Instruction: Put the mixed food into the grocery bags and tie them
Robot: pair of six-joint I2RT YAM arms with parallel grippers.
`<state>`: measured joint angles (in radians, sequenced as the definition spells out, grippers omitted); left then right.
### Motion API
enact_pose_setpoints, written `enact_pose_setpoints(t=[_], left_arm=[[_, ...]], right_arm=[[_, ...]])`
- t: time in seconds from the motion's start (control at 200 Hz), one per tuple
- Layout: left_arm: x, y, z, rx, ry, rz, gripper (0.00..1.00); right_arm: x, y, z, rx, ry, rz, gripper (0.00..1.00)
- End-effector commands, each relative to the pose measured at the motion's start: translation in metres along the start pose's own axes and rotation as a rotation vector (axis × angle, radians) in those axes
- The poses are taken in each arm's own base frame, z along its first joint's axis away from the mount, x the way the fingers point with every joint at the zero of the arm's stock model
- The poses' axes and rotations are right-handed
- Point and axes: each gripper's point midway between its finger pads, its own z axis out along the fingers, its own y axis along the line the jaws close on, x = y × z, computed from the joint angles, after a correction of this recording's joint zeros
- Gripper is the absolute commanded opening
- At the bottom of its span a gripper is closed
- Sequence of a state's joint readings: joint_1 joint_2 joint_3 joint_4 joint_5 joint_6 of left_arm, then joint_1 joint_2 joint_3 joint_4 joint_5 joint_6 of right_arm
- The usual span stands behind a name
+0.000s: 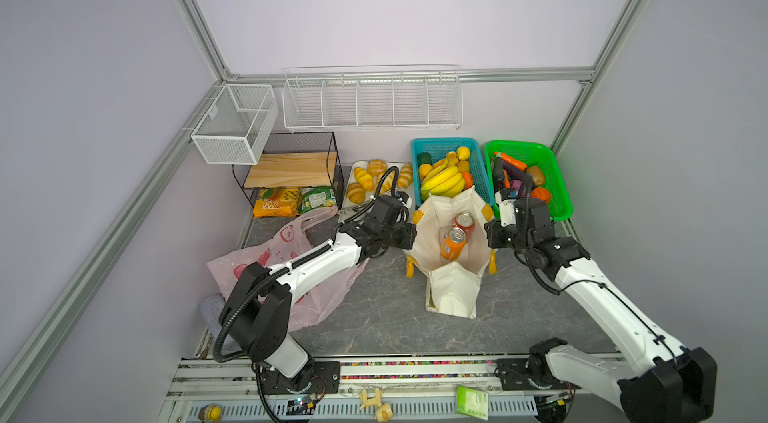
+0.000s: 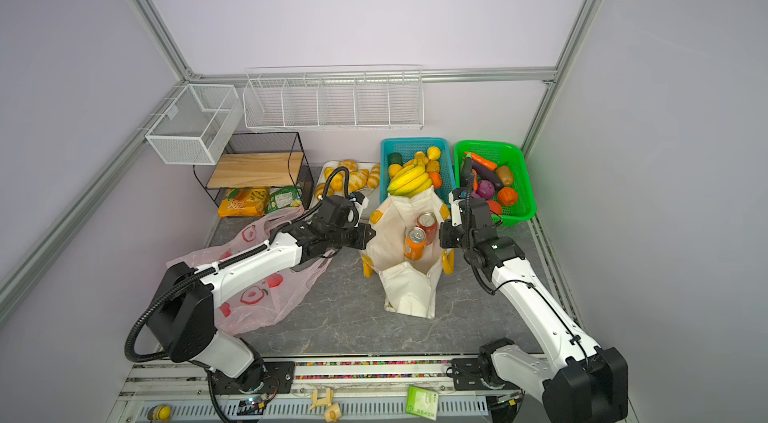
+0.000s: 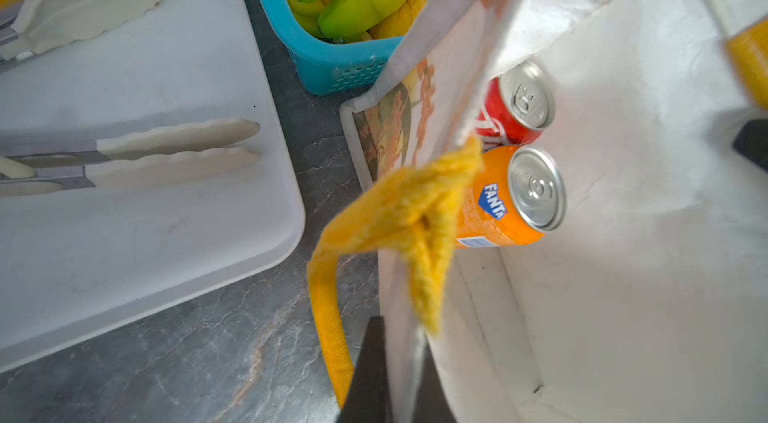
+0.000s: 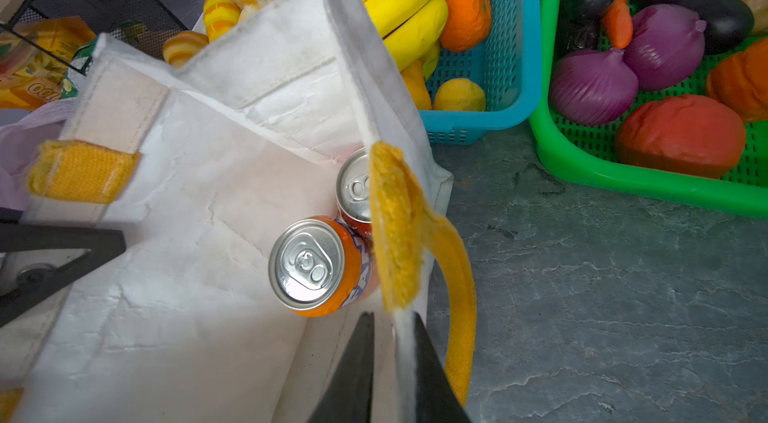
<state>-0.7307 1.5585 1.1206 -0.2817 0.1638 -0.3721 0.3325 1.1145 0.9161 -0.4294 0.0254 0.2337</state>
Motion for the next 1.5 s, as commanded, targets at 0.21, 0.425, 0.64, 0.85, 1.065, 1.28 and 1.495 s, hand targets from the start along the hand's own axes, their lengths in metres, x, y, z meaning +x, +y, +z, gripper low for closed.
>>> enact_pose_setpoints(t=[0.21, 0.425, 0.64, 0.85, 1.065, 1.28, 1.495], left_arm=[[-0.017, 0.021, -0.038, -0.022, -0.049, 0.015, 0.0], [-0.007, 0.0, -0.028, 0.126, -0.005, 0.013, 0.0], [-0.005, -0.036, -0.02, 0.221, -0.004, 0.048, 0.0], [-0.006, -0.078, -0.002, 0.303, 0.004, 0.066, 0.0], [-0.01, -0.116, 0.017, 0.367, 0.008, 0.079, 0.01], [-0.006, -0.146, 0.043, 0.409, 0.047, 0.08, 0.05], [-0.01, -0.184, 0.064, 0.462, 0.053, 0.079, 0.06]], right_arm=[[0.006, 0.031, -0.002, -0.074, 0.019, -0.019, 0.17], [0.003, 0.016, -0.003, 0.019, 0.018, -0.049, 0.16], [-0.005, -0.021, -0.022, 0.19, -0.002, -0.072, 0.16], [-0.004, -0.058, -0.031, 0.304, 0.006, -0.033, 0.15], [-0.006, -0.102, -0.053, 0.448, -0.016, 0.037, 0.15], [-0.004, -0.135, -0.068, 0.537, -0.016, 0.113, 0.15], [0.001, -0.171, -0.074, 0.592, -0.009, 0.216, 0.15]])
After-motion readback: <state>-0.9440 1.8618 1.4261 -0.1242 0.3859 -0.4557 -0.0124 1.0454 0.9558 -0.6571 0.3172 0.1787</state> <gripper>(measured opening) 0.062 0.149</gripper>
